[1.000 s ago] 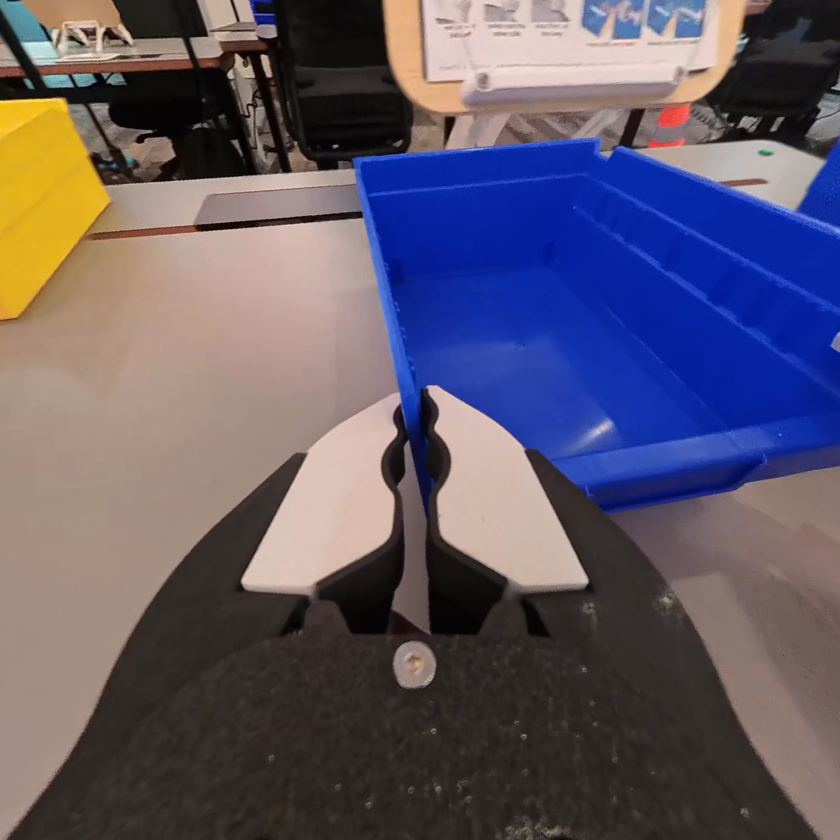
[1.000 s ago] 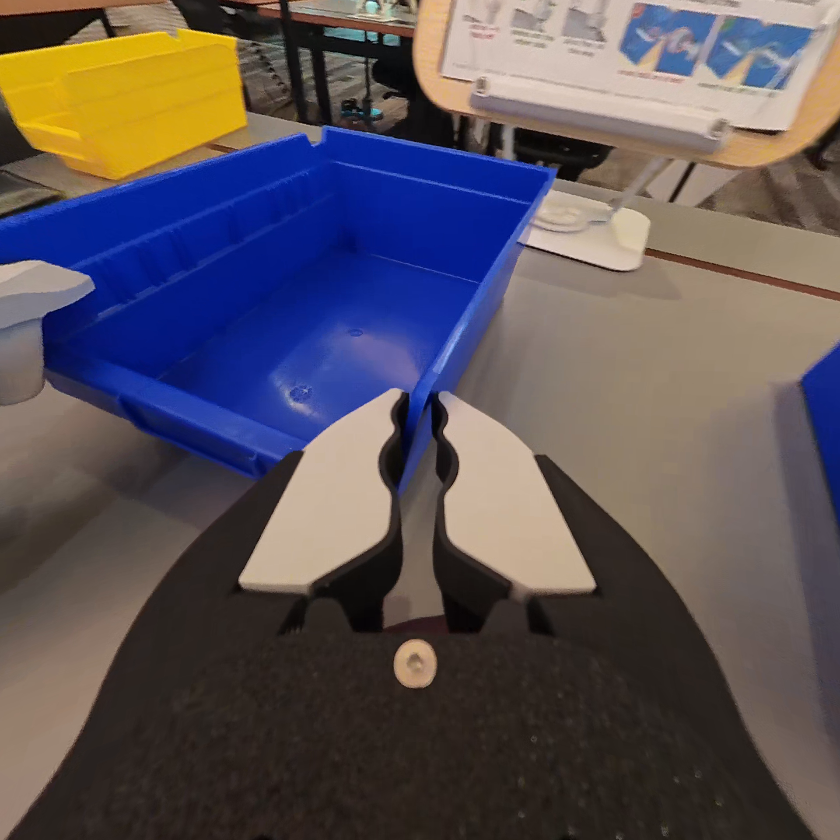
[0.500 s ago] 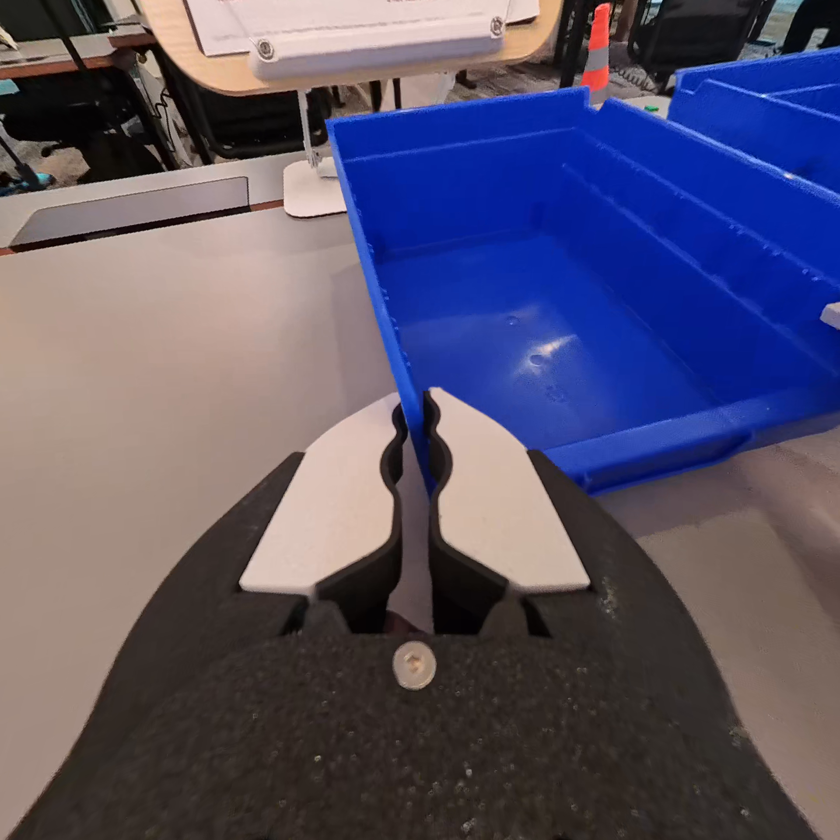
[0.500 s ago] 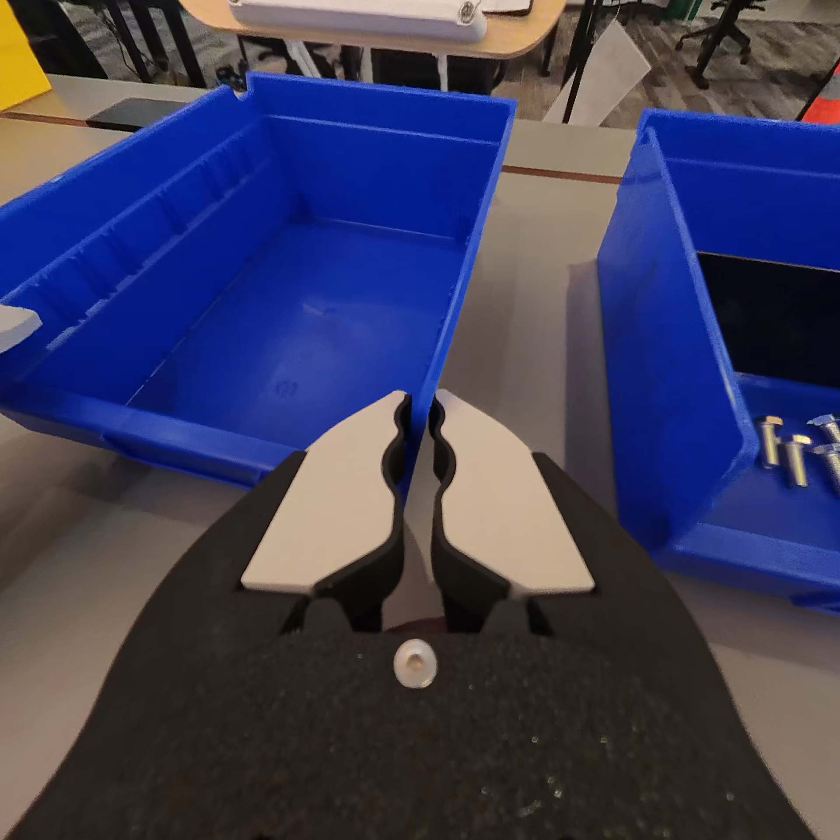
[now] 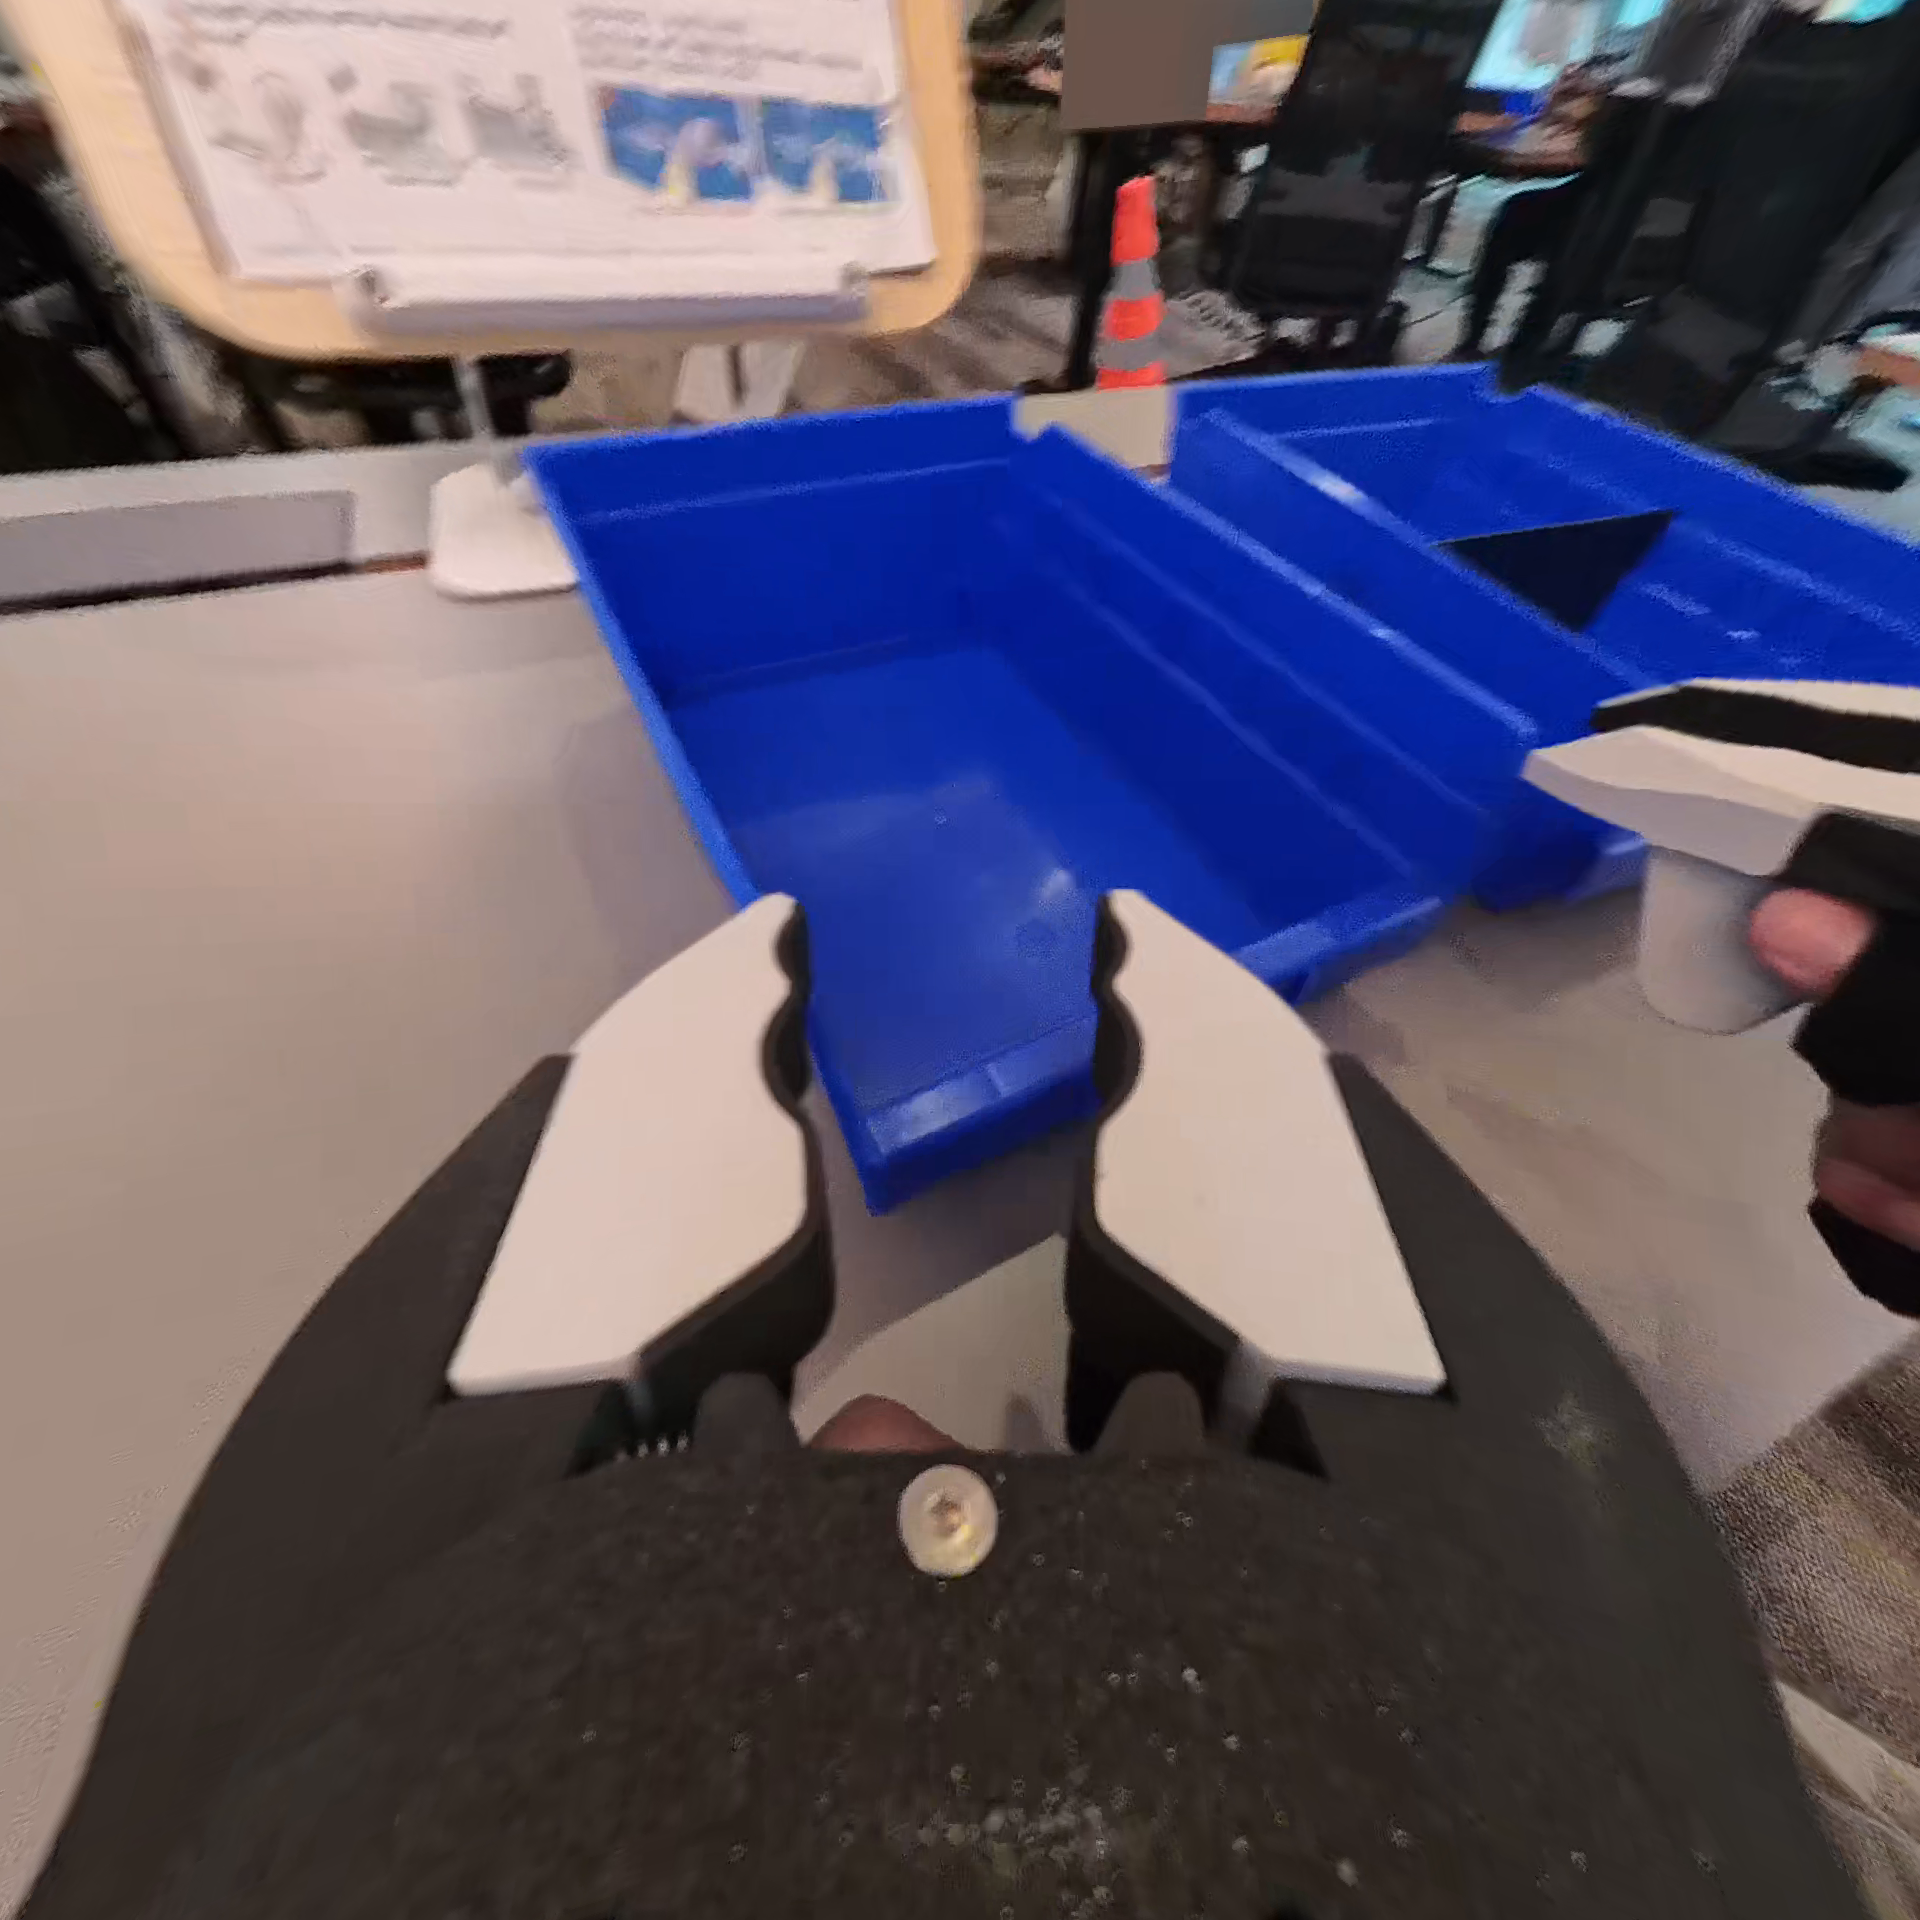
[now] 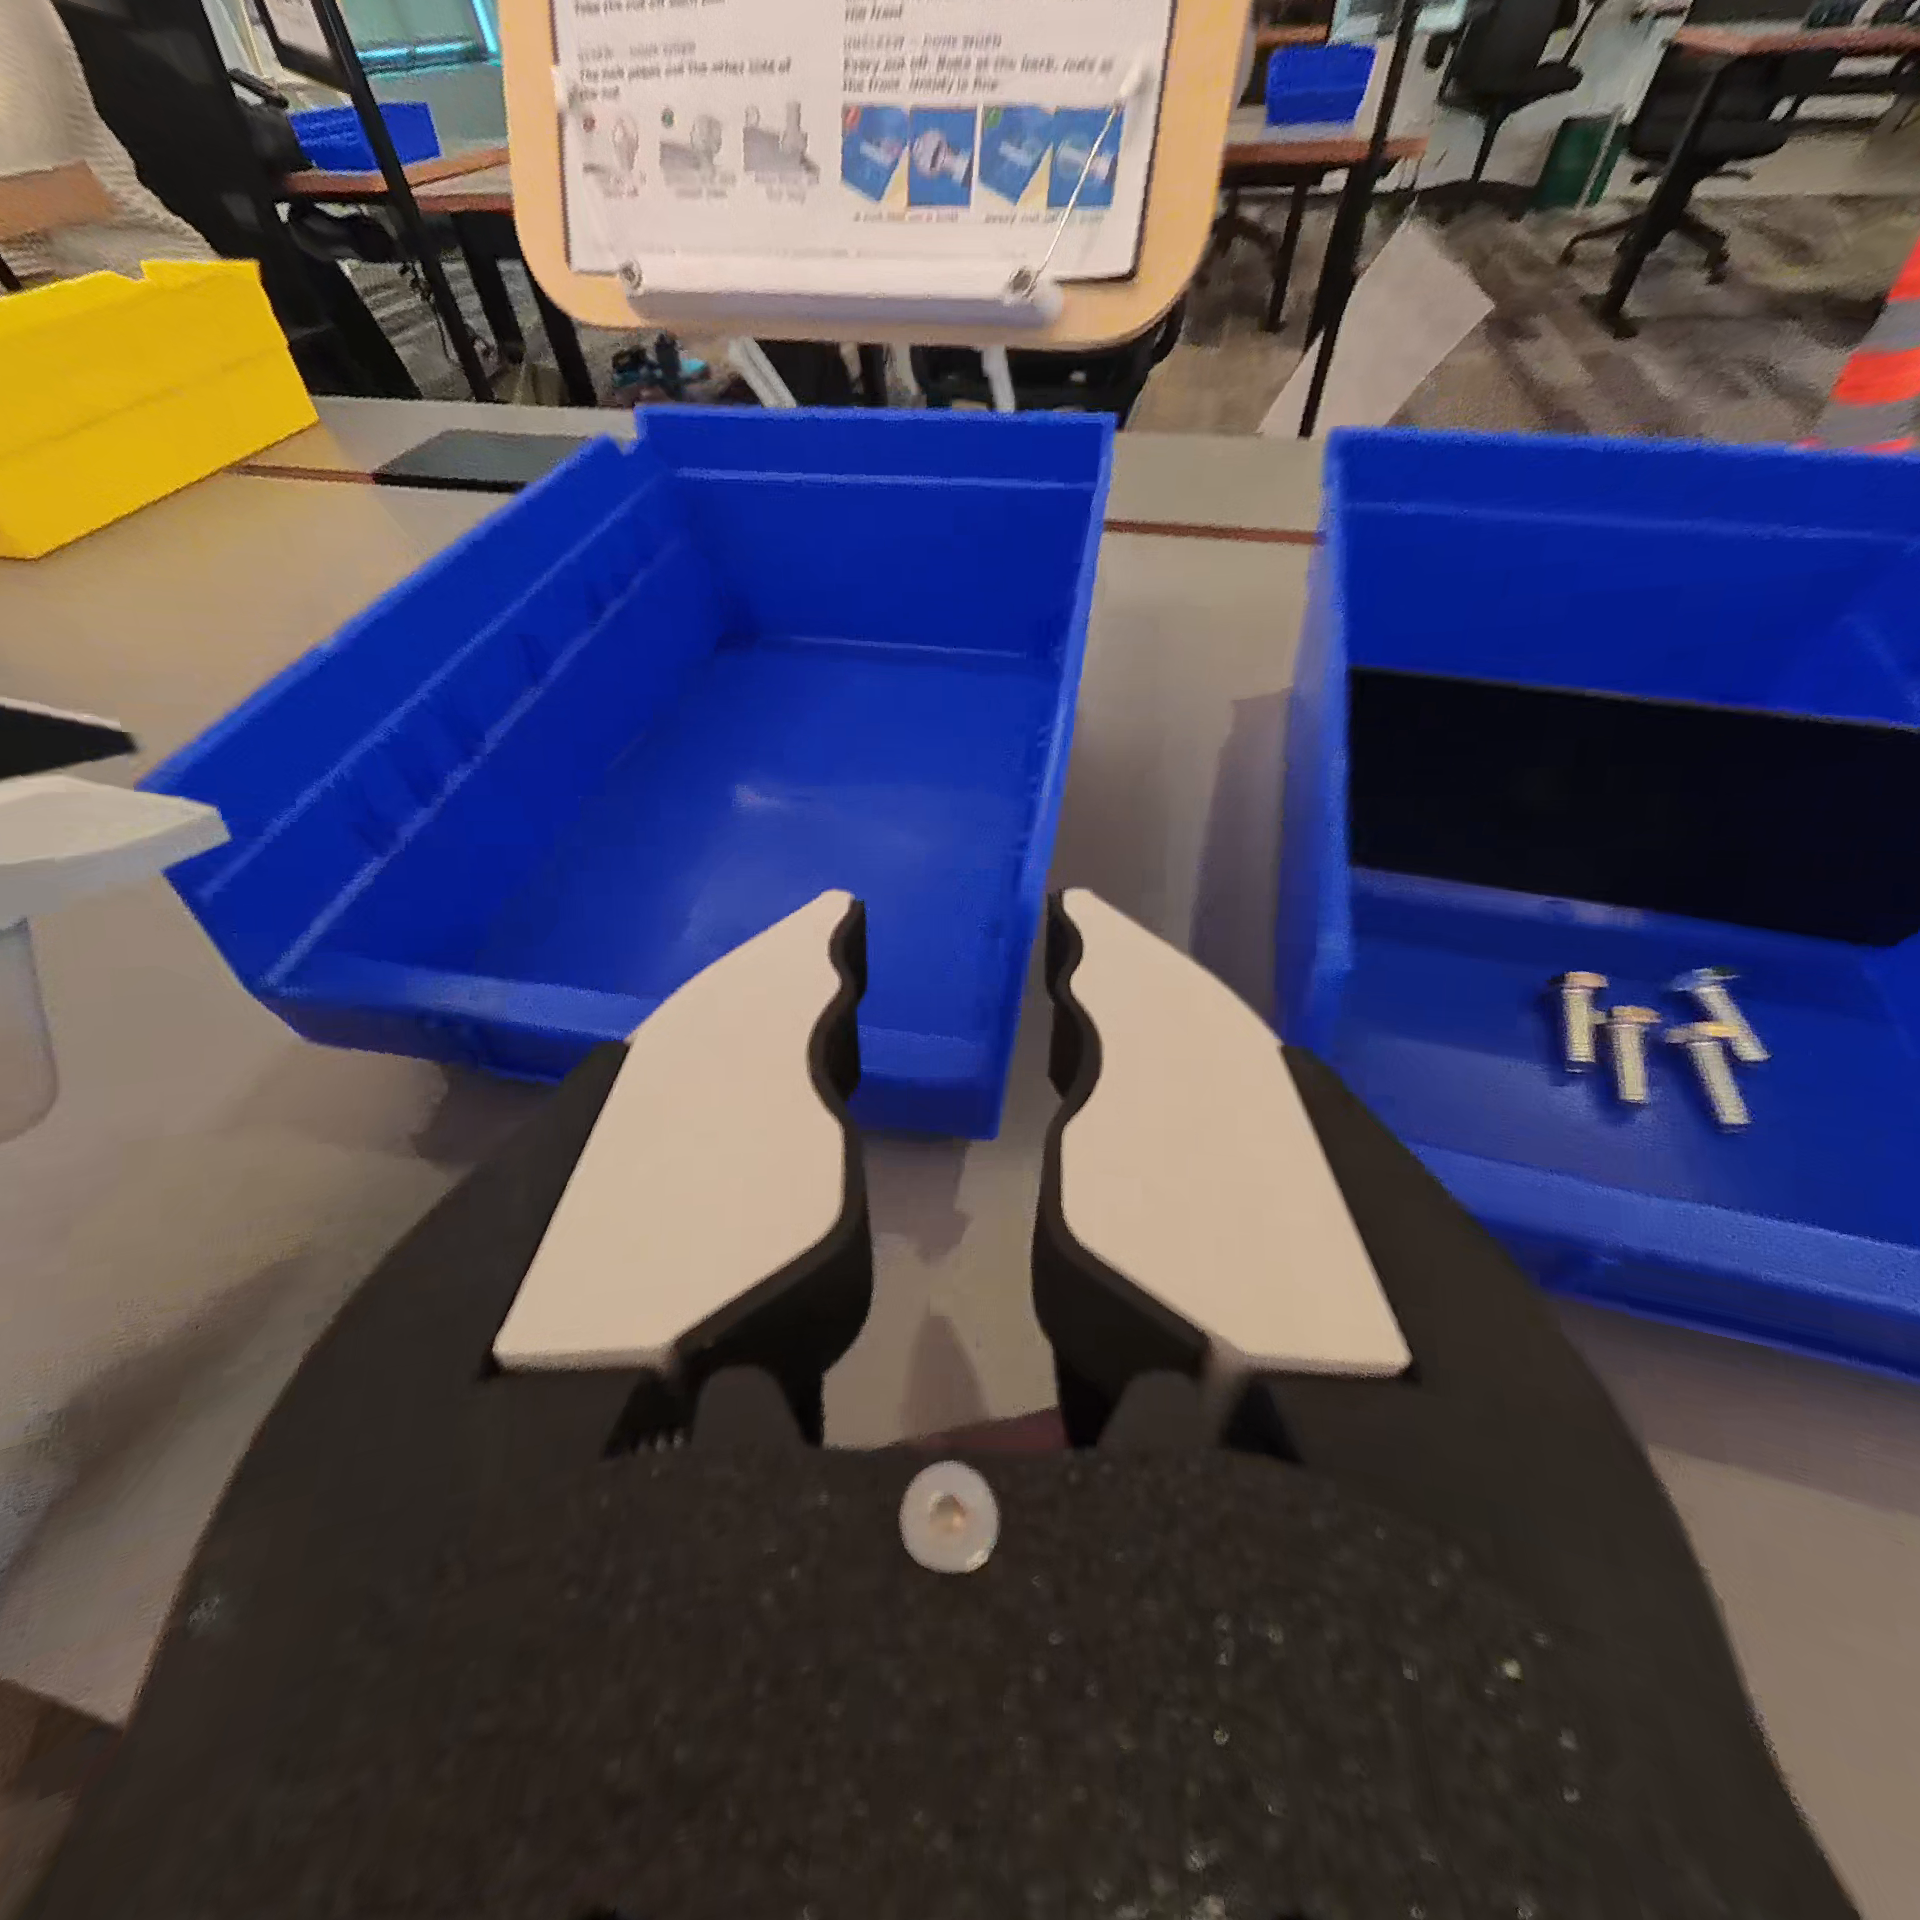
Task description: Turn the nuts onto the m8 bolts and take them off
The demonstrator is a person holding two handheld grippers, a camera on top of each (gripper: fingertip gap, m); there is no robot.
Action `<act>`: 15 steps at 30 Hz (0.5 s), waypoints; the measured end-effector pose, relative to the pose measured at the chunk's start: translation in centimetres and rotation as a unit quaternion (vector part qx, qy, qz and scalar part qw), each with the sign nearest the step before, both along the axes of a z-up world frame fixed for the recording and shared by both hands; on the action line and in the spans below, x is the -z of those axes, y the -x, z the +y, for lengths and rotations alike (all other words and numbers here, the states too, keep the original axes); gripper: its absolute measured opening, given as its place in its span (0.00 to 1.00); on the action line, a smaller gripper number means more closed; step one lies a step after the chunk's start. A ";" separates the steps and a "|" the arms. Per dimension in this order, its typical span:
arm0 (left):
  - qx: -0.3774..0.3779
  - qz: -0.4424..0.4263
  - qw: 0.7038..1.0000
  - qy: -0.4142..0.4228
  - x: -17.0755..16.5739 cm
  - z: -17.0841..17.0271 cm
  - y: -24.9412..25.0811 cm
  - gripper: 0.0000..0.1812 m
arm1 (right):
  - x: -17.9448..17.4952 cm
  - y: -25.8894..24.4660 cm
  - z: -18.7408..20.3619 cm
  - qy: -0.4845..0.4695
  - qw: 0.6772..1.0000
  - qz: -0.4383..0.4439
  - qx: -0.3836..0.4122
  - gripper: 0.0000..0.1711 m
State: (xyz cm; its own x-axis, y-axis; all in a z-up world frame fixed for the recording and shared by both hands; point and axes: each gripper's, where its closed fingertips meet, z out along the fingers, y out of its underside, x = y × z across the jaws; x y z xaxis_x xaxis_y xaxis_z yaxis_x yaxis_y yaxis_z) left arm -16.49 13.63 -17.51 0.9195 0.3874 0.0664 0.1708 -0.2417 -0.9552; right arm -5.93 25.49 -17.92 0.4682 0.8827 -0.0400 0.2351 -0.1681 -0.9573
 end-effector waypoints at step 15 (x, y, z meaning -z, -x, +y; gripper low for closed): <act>-0.080 0.085 0.991 0.073 2.4 0.8 2.3 0.24 | 3.1 -4.1 6.5 -0.046 0.994 -0.085 0.049 0.16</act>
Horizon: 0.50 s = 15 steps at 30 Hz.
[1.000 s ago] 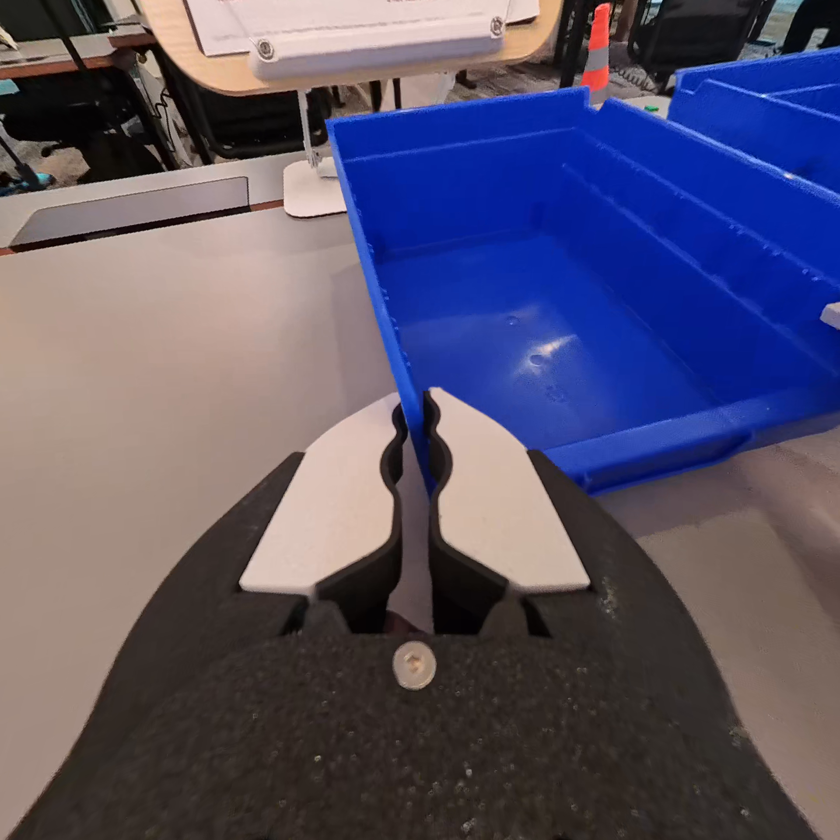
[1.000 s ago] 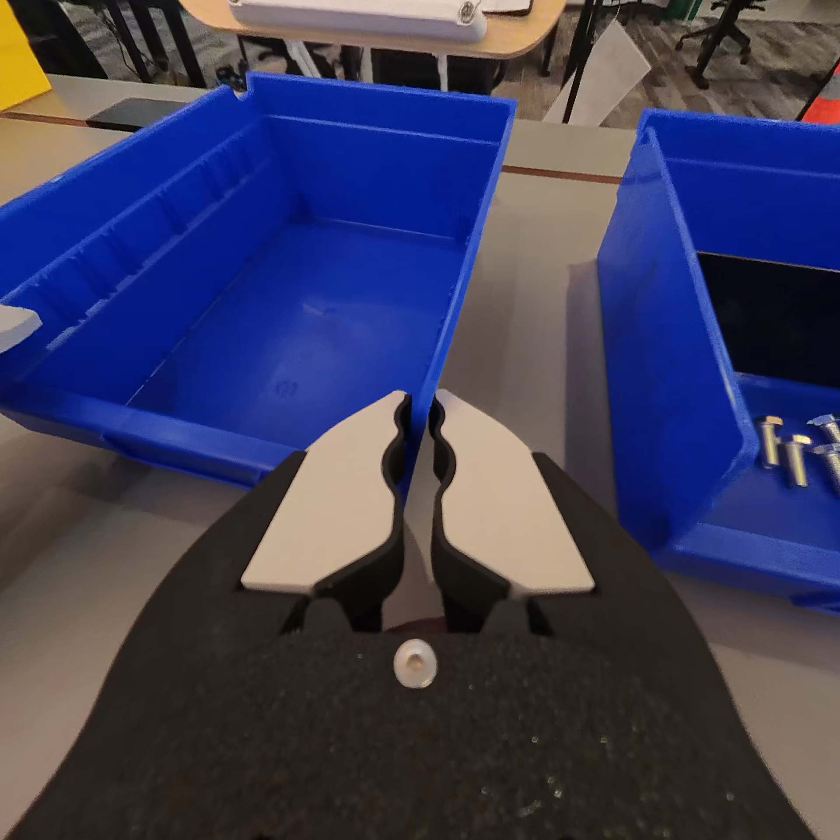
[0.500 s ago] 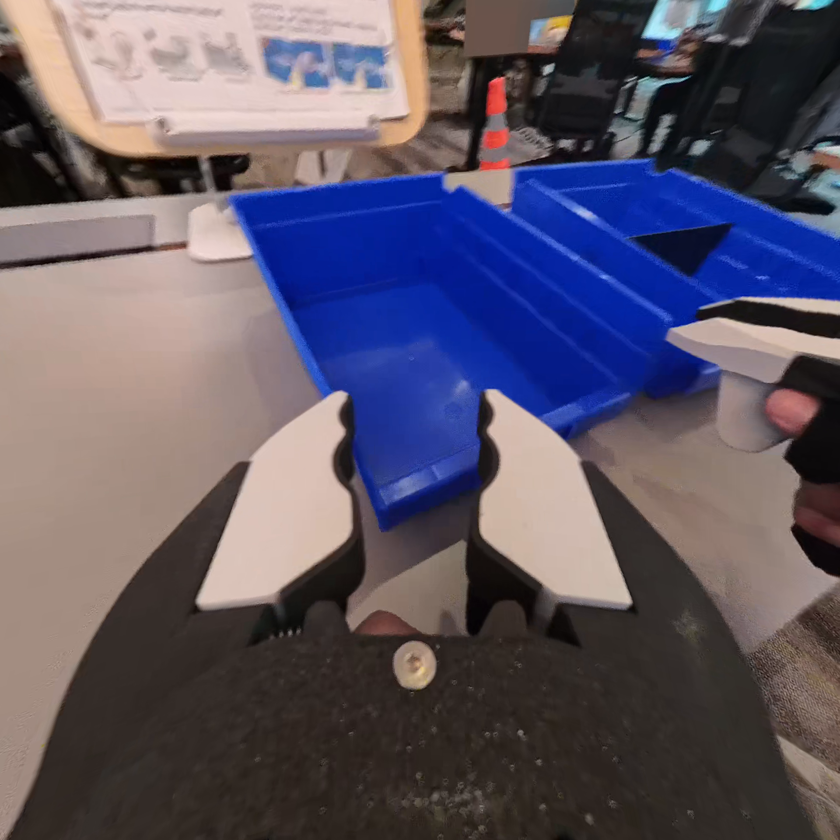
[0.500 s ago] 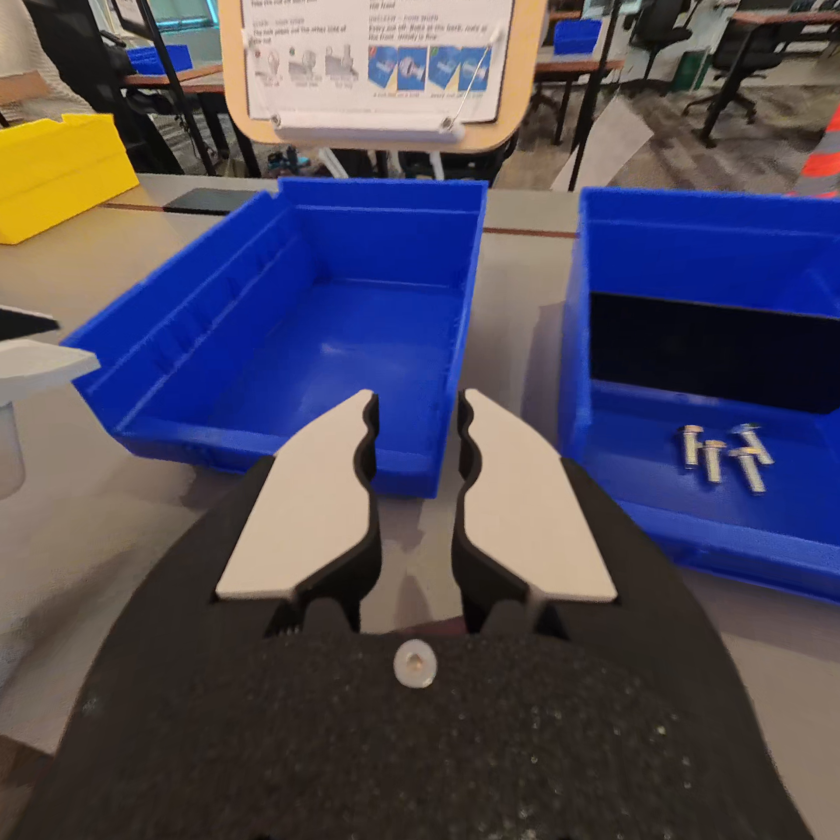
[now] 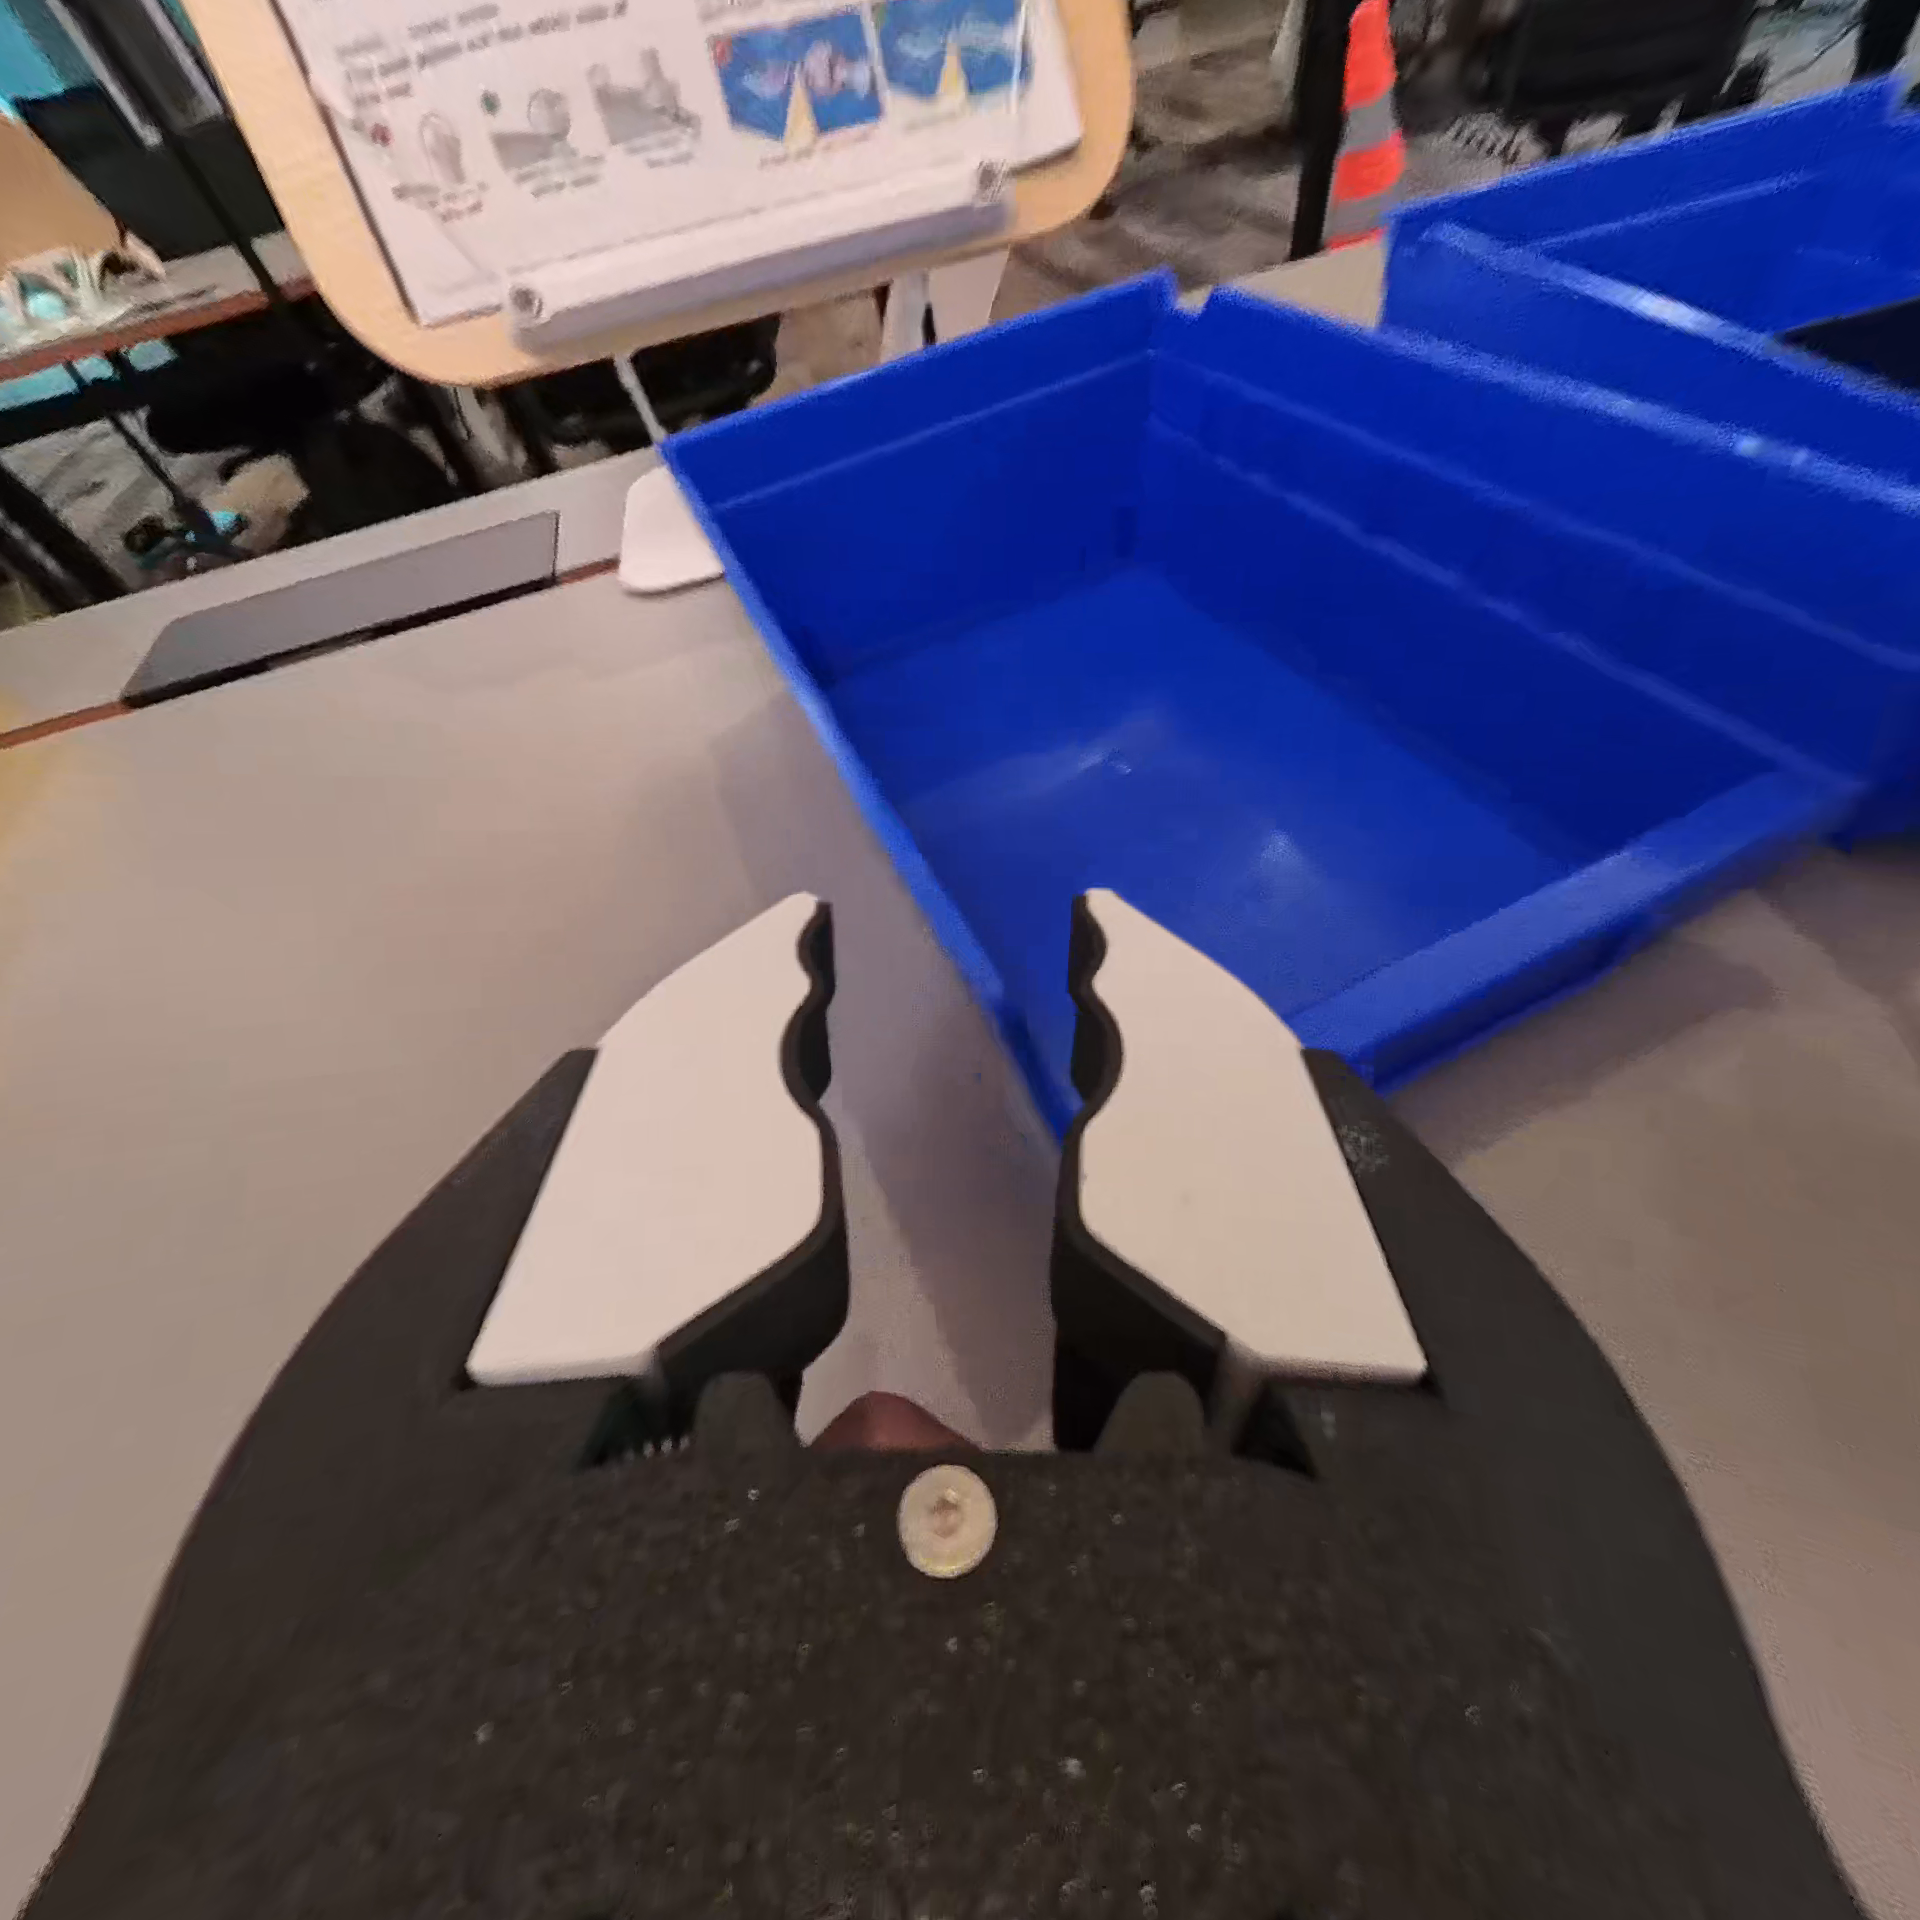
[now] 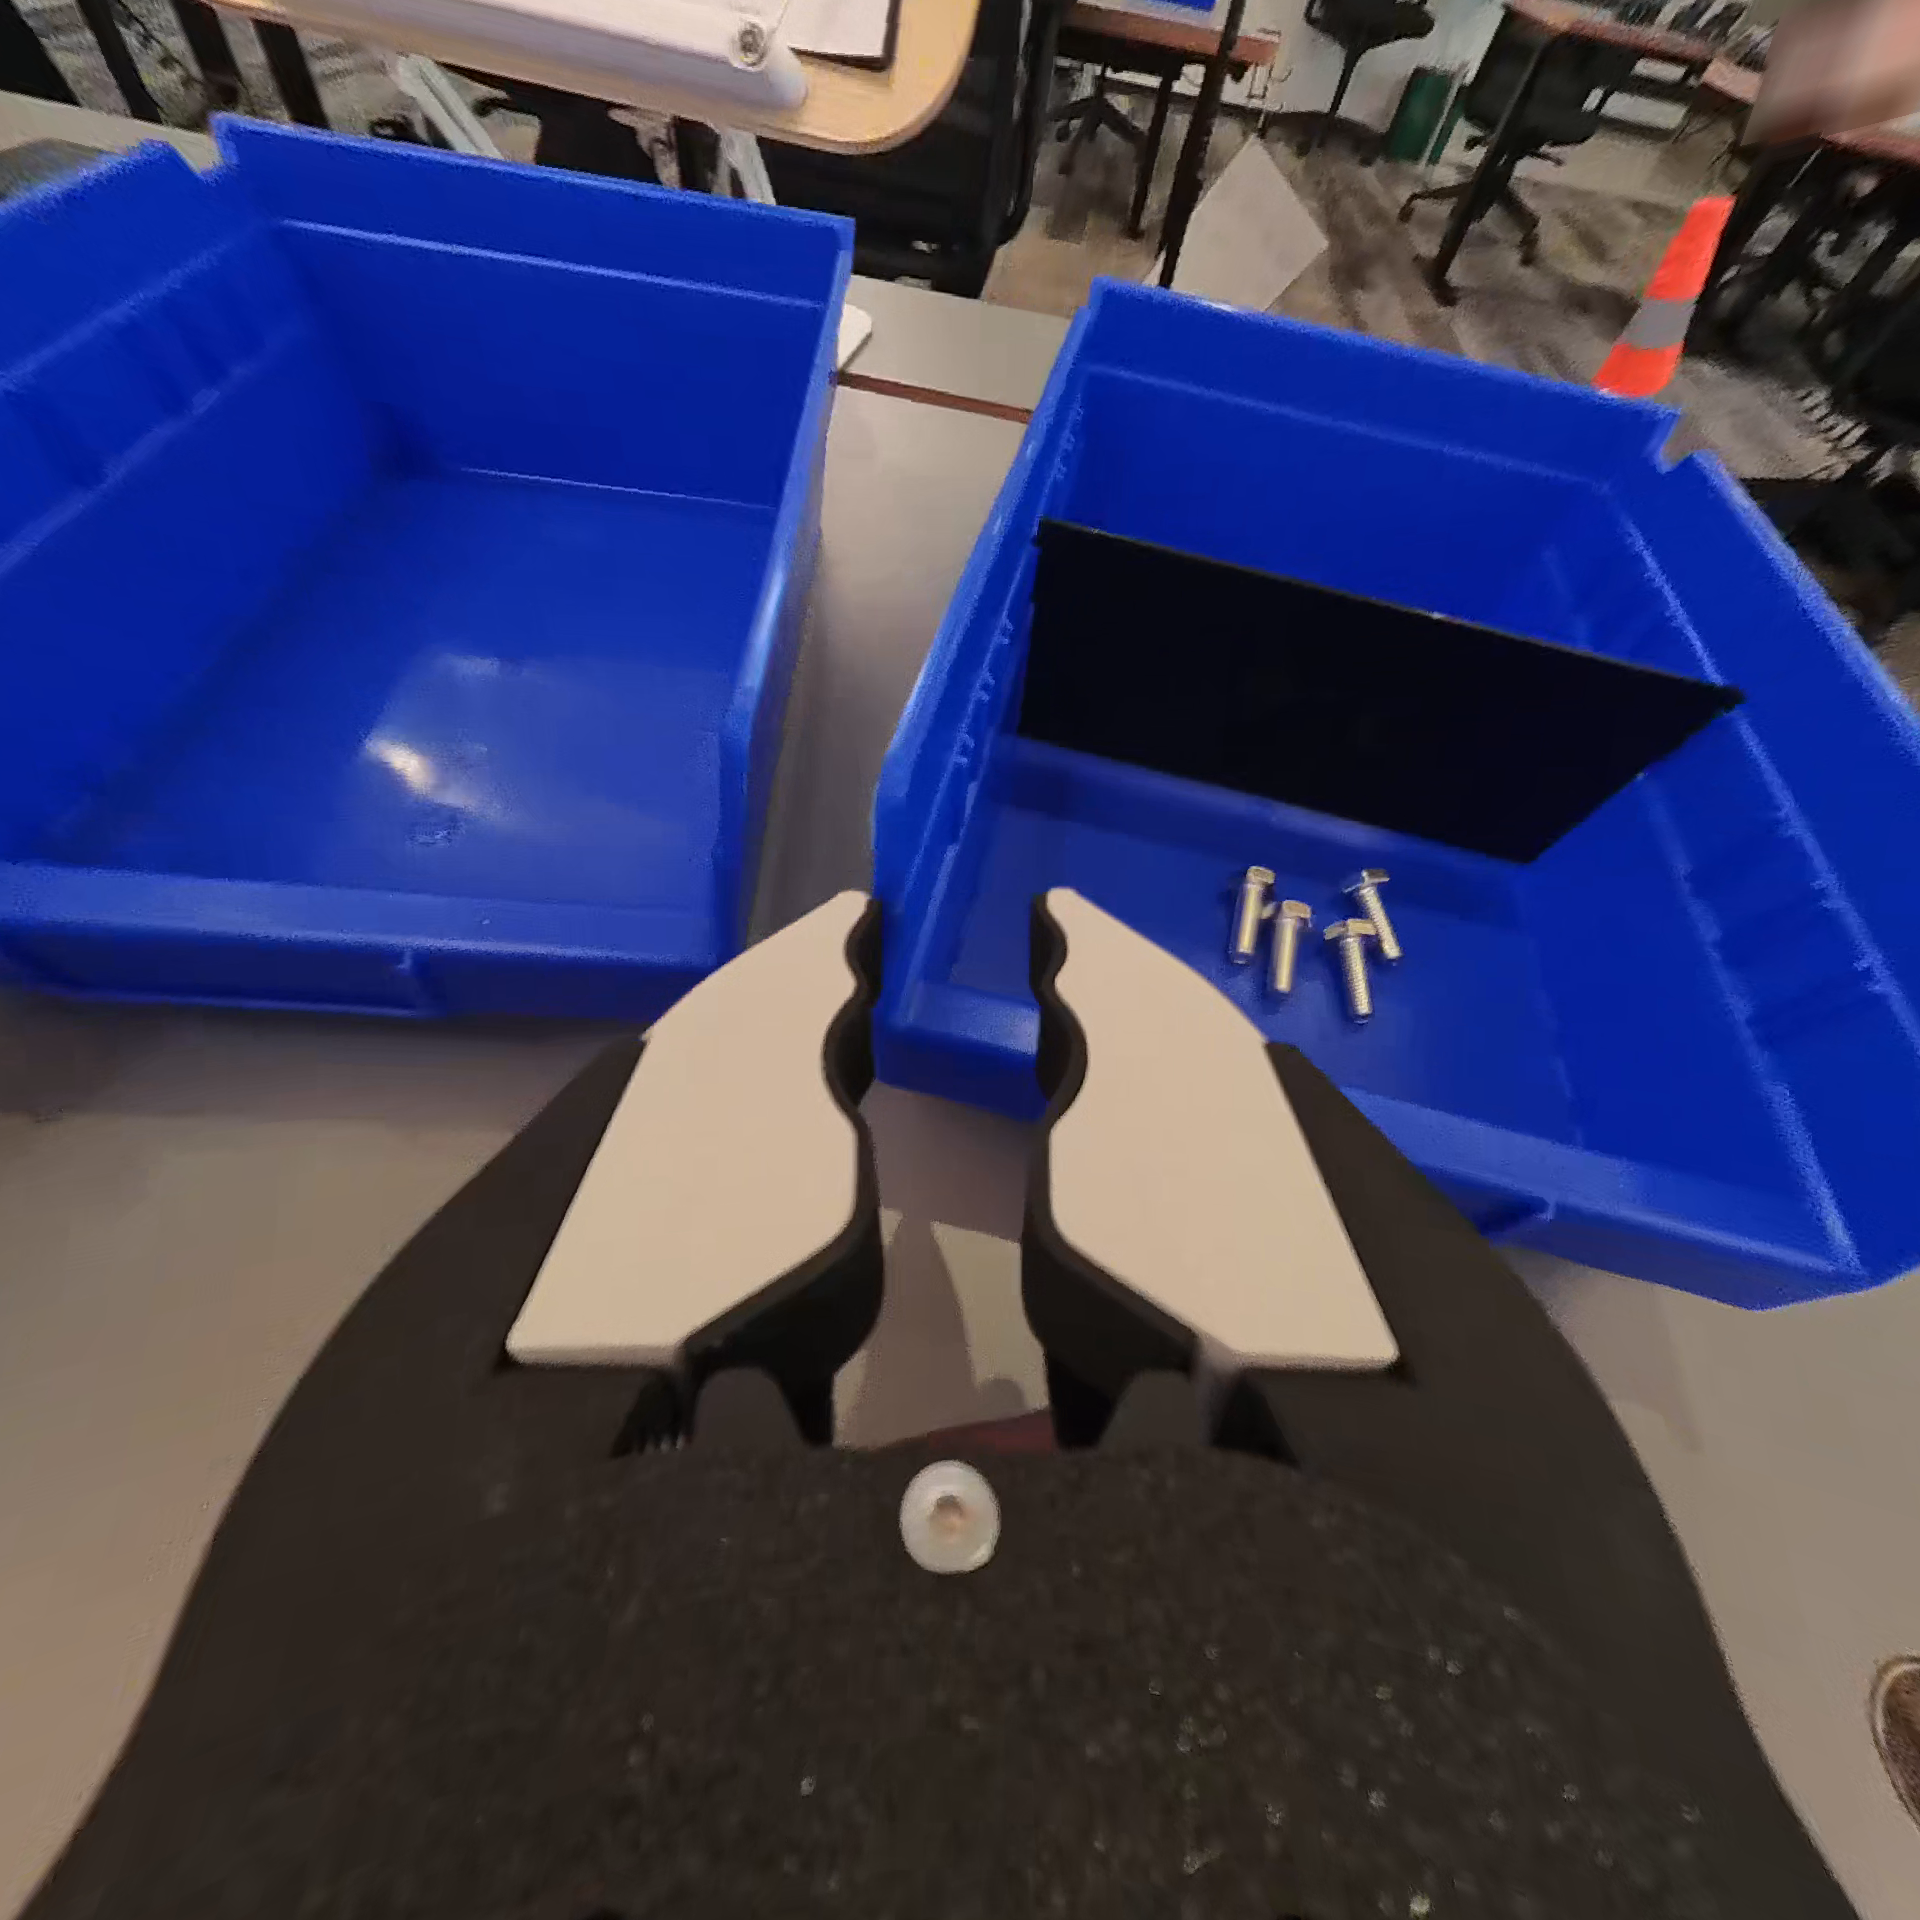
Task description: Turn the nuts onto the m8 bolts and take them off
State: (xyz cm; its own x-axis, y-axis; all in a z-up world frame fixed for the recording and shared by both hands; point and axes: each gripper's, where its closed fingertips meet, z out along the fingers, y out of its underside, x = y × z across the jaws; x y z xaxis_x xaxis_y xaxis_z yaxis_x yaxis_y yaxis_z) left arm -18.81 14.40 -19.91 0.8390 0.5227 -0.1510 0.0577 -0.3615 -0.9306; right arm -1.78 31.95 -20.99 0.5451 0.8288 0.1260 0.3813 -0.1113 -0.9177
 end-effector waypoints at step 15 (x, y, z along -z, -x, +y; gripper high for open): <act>-0.017 -0.022 1.000 -0.002 0.5 -2.5 3.8 0.23 | 1.7 2.7 2.2 -0.037 0.997 -0.036 0.055 0.03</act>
